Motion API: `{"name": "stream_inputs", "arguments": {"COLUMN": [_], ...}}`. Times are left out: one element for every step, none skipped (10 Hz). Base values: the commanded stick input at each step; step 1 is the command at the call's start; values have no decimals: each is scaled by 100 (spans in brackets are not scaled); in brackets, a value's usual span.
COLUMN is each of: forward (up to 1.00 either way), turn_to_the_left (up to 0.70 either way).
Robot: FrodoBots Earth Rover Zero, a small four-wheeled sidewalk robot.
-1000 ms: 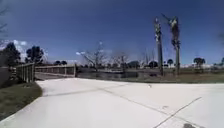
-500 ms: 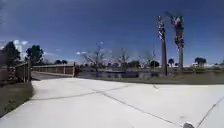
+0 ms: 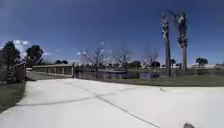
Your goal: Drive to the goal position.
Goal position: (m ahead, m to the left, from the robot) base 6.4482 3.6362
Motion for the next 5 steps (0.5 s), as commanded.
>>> {"name": "stream_inputs", "arguments": {"forward": [70,70,70,70,70], "turn_to_the_left": [21,35,35,35,35]}}
